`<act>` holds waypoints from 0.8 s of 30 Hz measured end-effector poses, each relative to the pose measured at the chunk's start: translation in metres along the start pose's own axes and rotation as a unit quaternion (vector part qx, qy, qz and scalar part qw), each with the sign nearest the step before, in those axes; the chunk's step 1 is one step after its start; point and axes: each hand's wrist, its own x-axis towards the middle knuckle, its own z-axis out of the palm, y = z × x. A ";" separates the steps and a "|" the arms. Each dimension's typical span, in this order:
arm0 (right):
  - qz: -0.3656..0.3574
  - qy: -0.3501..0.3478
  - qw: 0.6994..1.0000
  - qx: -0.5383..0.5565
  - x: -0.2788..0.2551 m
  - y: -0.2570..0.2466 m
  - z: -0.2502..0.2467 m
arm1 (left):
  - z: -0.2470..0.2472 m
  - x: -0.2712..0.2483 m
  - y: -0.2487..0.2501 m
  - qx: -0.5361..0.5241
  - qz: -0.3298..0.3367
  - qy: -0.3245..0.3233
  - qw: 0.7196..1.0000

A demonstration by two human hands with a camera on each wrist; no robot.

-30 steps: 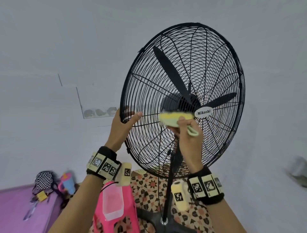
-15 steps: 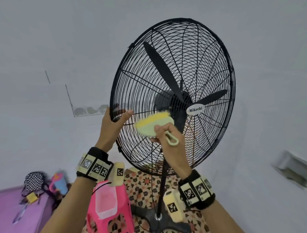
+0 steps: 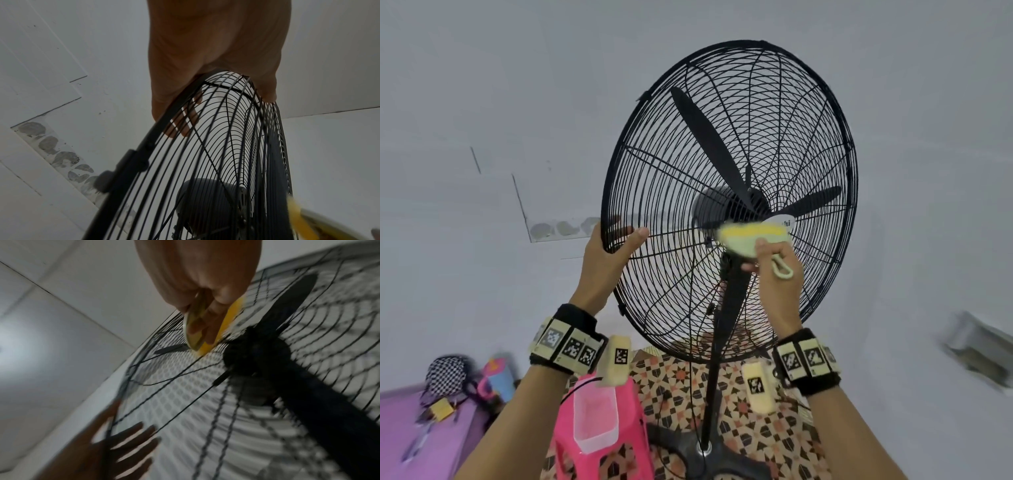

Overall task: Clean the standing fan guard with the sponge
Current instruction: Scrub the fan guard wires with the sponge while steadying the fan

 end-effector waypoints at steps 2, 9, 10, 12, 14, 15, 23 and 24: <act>0.022 0.053 0.998 0.030 0.017 0.006 -0.013 | 0.000 -0.001 0.000 0.002 0.001 0.002 1.000; -0.038 -0.096 0.995 0.013 0.003 0.010 -0.015 | 0.002 -0.003 0.002 0.001 0.001 0.004 1.000; -0.036 -0.063 0.997 -0.002 0.008 0.013 -0.018 | 0.002 -0.003 0.003 0.002 -0.001 0.005 1.000; -0.019 0.022 1.000 -0.005 0.021 0.017 -0.026 | 0.001 -0.003 0.004 0.003 -0.002 0.007 1.000; -0.004 0.041 0.999 0.024 0.023 0.016 -0.032 | 0.001 -0.004 0.002 0.006 -0.002 0.010 1.000; -0.006 0.017 0.999 0.032 0.018 0.012 -0.031 | 0.001 -0.004 0.001 0.007 -0.001 0.010 1.000; -0.020 0.025 0.999 0.031 0.017 0.017 -0.024 | 0.002 -0.004 0.004 0.009 0.003 0.004 1.000; -0.013 0.063 0.997 0.042 0.024 0.020 -0.029 | 0.002 -0.004 0.004 0.010 0.004 0.003 1.000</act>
